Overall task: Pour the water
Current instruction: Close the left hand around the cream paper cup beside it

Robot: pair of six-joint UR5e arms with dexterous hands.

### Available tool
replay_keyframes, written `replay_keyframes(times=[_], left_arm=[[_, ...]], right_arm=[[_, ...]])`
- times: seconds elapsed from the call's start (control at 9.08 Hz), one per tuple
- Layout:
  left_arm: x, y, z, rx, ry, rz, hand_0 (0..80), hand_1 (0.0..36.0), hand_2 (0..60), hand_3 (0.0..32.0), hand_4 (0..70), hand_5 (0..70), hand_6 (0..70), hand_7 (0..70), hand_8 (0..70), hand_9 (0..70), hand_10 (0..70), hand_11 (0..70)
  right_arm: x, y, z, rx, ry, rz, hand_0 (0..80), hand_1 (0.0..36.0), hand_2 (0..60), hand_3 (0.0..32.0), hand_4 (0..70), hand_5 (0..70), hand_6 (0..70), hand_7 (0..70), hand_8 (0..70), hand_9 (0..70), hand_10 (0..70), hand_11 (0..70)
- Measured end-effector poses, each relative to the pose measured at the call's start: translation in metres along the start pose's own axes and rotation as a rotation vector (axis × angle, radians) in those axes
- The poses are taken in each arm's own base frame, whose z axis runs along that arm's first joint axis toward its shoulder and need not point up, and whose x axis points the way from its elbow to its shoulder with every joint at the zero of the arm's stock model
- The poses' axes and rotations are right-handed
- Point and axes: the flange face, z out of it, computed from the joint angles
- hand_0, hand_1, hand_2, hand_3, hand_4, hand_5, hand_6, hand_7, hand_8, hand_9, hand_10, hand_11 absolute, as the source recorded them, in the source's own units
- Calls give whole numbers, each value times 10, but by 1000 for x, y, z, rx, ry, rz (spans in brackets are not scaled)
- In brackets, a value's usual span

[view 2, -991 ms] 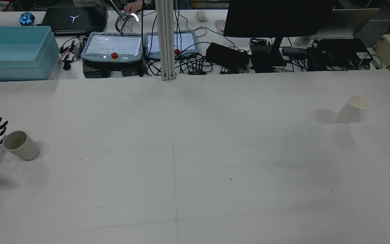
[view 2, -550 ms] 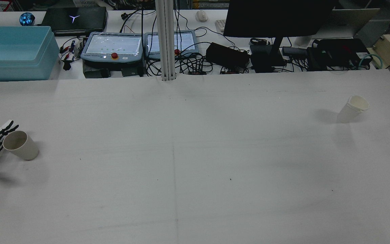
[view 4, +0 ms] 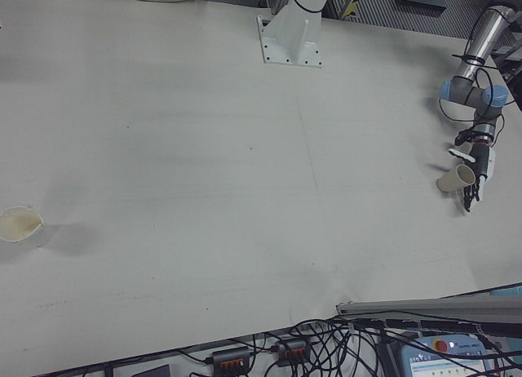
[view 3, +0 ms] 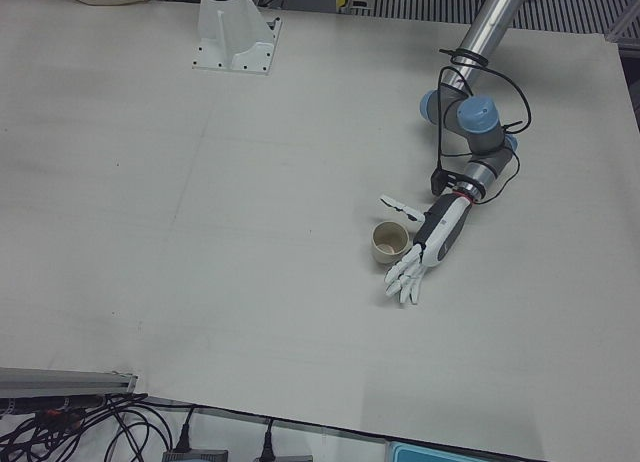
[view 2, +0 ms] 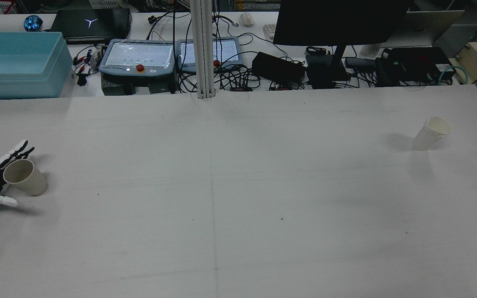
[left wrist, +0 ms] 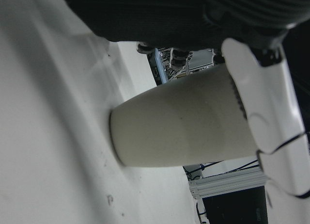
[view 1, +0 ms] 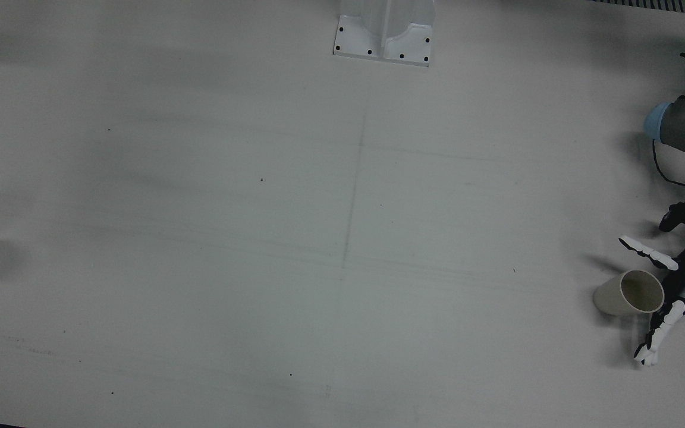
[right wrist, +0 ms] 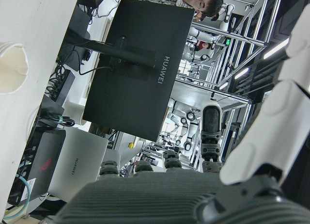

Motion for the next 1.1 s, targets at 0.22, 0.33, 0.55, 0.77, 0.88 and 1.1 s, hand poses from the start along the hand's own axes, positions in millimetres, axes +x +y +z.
replay_keyframes(times=[0.22,0.33,0.55,0.77,0.88,1.1], left_arm=[[-1,2,5,0,-1,2,503,130,40,164,121,0,0,109,0,7,0,0],[-2,5,9,0,-1,4,508,137,44,164,117,0,0,109,0,7,0,1],[-3,7,14,3,-3,8,575,201,47,154,113,0,0,115,0,9,0,17],[-3,7,15,6,-5,9,569,197,48,152,116,0,0,116,0,9,0,16],[-3,7,15,9,-6,10,556,185,46,152,120,0,0,117,0,9,0,16],[-3,6,15,14,-7,12,584,197,35,14,174,294,9,111,0,8,3,28]], right_arm=[[-1,0,0,1,-2,0,440,92,101,0,96,540,35,84,10,8,12,26],[-1,0,0,1,-2,0,441,92,100,0,96,550,37,89,12,11,15,30],[-1,-1,-1,3,-3,0,439,91,95,0,89,520,32,80,11,9,15,29],[-1,-2,-2,6,-4,0,438,89,91,0,92,520,33,81,11,9,15,30],[-1,-3,-3,7,-4,0,436,89,96,0,91,525,33,81,10,8,16,31],[-1,-4,-3,10,-3,0,435,88,92,0,90,533,33,80,12,9,17,33]])
